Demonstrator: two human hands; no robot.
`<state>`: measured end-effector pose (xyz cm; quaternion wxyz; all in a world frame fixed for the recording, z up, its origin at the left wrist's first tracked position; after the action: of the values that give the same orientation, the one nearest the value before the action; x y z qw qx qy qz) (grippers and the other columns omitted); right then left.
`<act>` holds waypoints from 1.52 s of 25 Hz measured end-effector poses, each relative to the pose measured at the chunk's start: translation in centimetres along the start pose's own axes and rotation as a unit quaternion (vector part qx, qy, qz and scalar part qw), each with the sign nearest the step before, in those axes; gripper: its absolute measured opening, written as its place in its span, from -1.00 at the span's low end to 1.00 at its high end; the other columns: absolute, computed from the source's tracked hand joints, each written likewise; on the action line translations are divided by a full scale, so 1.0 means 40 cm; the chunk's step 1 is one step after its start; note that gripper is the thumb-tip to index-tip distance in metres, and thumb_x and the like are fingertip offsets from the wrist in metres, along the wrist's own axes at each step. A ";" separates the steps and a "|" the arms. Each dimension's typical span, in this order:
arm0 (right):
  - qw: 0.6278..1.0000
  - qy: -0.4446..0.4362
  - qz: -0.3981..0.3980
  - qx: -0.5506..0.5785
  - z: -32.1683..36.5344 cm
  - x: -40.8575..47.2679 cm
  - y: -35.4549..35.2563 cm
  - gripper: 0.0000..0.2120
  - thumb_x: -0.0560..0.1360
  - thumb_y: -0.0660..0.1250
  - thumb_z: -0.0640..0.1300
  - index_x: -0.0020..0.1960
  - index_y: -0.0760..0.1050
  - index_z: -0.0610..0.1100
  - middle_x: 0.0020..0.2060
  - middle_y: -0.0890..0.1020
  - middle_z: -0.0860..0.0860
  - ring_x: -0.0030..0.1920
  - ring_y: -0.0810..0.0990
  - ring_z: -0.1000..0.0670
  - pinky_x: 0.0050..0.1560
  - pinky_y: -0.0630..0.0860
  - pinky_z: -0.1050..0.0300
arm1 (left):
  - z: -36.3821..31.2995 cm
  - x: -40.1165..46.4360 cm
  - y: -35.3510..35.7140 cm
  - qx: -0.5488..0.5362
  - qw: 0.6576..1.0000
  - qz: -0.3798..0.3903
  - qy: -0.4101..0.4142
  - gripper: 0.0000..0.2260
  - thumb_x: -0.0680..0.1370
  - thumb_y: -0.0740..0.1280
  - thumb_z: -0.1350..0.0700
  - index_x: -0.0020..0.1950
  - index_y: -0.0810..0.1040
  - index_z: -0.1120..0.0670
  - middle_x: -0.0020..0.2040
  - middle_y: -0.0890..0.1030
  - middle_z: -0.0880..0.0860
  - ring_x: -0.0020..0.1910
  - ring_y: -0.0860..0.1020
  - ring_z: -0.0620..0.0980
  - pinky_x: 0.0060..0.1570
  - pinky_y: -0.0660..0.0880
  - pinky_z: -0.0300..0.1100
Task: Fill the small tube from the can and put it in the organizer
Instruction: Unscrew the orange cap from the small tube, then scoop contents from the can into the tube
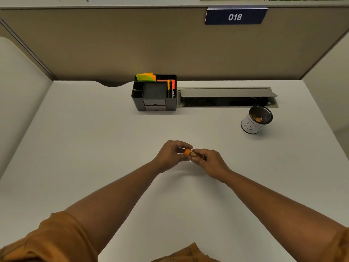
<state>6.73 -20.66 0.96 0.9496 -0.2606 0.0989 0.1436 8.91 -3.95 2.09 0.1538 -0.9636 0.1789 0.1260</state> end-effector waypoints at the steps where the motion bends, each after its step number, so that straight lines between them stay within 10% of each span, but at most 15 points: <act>1: 1.000 -0.006 0.001 -0.006 0.006 0.000 -0.002 -0.77 0.54 0.41 -0.10 0.19 0.63 0.02 -0.09 0.67 0.23 -0.08 0.59 0.28 -0.08 0.45 0.31 | -0.005 -0.001 -0.002 -0.002 1.000 -0.004 0.003 -0.72 0.41 0.57 0.28 0.08 0.70 0.10 -0.03 0.74 0.04 -0.06 0.72 -0.06 -0.02 0.62 -0.25; 19: 0.998 -0.034 0.006 -0.044 0.063 -0.020 -0.015 -0.82 0.55 0.38 -0.18 0.12 0.66 -0.05 -0.08 0.71 0.05 -0.10 0.61 0.07 -0.10 0.45 0.24 | -0.025 -0.039 -0.026 -0.032 0.999 -0.022 -0.015 -0.75 0.38 0.57 0.32 0.03 0.71 0.15 -0.07 0.75 0.15 -0.05 0.72 0.12 0.11 0.65 0.03; 27: 0.998 -0.019 0.005 -0.059 0.055 -0.030 -0.023 -0.83 0.56 0.36 -0.18 0.12 0.64 -0.07 -0.09 0.70 -0.04 -0.09 0.60 -0.04 -0.04 0.50 0.04 | -0.028 -0.044 -0.044 -0.013 0.999 -0.032 -0.011 -0.75 0.40 0.57 0.29 0.03 0.70 0.09 -0.08 0.75 0.09 -0.08 0.73 0.06 0.00 0.66 -0.14; 38: 0.997 0.025 -0.074 -0.006 0.004 -0.035 -0.085 -0.72 0.56 0.32 -0.29 0.22 0.54 -0.03 0.11 0.55 0.03 0.05 0.57 0.02 -0.04 0.38 0.36 | 0.054 -0.017 0.003 0.196 0.979 -0.044 -0.035 -0.75 0.50 0.44 0.30 0.13 0.62 0.06 0.04 0.64 -0.02 -0.13 0.63 -0.17 -0.19 0.44 -0.46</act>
<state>6.51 -23.69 3.03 0.9532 -0.2767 0.1017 0.0672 7.84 -3.12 0.27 0.3508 -0.9168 0.1525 0.1150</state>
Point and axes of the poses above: each hand's wrist, its own x-axis towards the middle knuckle, its own y-axis out of the palm, z = x × y, the point moved 6 cm from there along x, towards the middle knuckle
